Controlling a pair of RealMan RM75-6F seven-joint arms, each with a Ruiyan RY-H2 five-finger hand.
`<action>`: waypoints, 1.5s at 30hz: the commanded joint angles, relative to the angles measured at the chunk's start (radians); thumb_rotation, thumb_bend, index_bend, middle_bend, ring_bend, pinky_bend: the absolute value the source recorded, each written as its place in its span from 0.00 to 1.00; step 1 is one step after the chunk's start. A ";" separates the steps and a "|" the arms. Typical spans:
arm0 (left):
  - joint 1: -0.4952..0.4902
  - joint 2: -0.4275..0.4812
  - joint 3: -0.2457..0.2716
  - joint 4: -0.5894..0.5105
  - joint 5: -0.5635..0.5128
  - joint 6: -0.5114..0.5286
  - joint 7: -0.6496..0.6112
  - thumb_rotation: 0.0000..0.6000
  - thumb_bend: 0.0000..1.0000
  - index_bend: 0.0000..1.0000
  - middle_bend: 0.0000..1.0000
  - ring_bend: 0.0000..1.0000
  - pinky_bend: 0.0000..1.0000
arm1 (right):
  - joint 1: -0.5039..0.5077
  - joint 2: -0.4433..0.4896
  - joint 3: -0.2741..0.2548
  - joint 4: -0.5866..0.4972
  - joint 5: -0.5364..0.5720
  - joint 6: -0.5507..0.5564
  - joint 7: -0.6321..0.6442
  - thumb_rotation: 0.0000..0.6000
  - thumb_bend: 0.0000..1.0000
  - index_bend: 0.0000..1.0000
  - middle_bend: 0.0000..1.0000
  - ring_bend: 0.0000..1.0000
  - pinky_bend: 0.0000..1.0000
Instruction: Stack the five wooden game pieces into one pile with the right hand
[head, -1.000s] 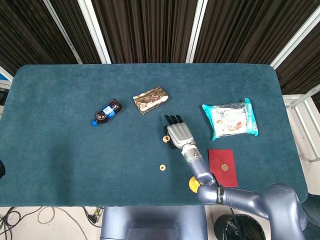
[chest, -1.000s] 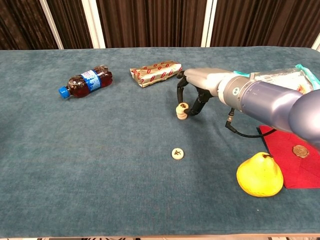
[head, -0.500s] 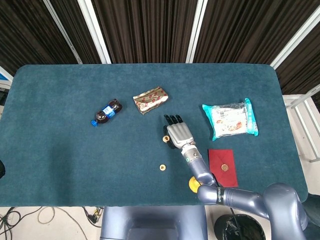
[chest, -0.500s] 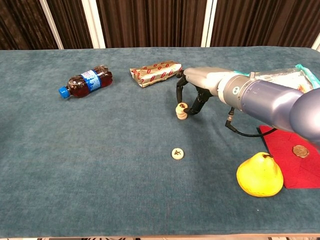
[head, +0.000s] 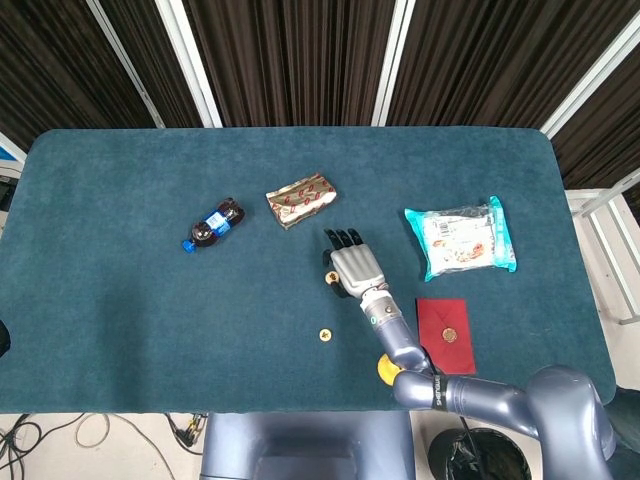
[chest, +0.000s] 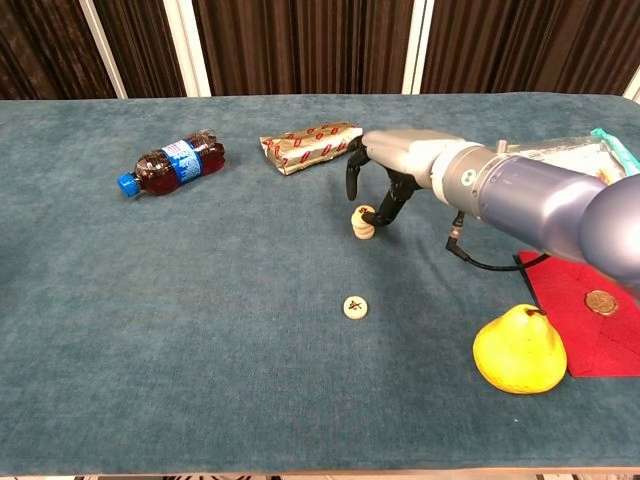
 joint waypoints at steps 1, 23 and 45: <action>0.000 0.000 0.000 0.001 -0.001 0.000 0.000 1.00 0.60 0.11 0.00 0.00 0.00 | -0.007 0.015 0.003 -0.022 -0.007 0.014 0.003 1.00 0.42 0.41 0.00 0.00 0.00; 0.002 -0.003 0.001 -0.002 0.001 0.006 0.009 1.00 0.60 0.11 0.00 0.00 0.00 | -0.201 0.160 -0.219 -0.348 -0.401 0.203 0.082 1.00 0.41 0.36 0.00 0.00 0.00; 0.003 -0.001 0.000 0.001 0.003 0.007 0.001 1.00 0.61 0.10 0.00 0.00 0.00 | -0.208 0.036 -0.224 -0.232 -0.443 0.137 0.044 1.00 0.40 0.35 0.00 0.00 0.00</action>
